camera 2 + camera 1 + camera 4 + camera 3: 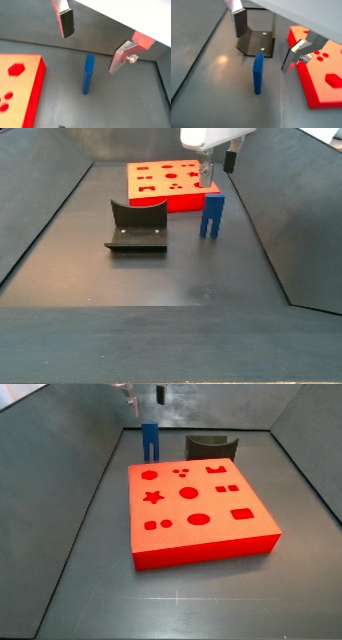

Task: Pick up the square-circle object. Move up. Rotate the square-circle object. Place the square-circle object on the fixture. Regrasp the square-circle object. Move to above the board. Insert the square-circle object.
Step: Rotate the square-circle object.

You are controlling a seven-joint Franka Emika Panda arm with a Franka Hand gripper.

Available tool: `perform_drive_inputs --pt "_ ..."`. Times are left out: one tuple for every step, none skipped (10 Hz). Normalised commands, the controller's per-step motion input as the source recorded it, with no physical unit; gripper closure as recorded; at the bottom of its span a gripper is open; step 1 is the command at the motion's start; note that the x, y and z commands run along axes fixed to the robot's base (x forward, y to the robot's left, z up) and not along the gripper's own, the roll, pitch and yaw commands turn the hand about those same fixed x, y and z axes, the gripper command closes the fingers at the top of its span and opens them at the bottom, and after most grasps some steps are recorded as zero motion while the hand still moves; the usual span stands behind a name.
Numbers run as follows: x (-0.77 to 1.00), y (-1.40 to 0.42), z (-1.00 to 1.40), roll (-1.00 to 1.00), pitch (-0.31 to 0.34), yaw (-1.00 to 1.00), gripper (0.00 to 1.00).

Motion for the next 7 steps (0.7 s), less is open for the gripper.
perform_drive_inputs --pt "0.01 0.00 -0.01 -0.01 0.006 1.00 0.00" --pt "0.01 0.00 -0.01 -0.02 0.006 1.00 0.00" --pt "0.01 0.00 -0.01 -0.02 0.006 1.00 0.00" --pt "0.01 0.00 -0.01 -0.02 0.007 1.00 0.00" --pt "0.01 0.00 -0.01 -0.02 0.007 1.00 0.00" --pt "0.01 0.00 -0.01 -0.02 0.007 1.00 0.00" --pt "0.01 0.00 -0.01 -0.02 0.007 1.00 0.00"
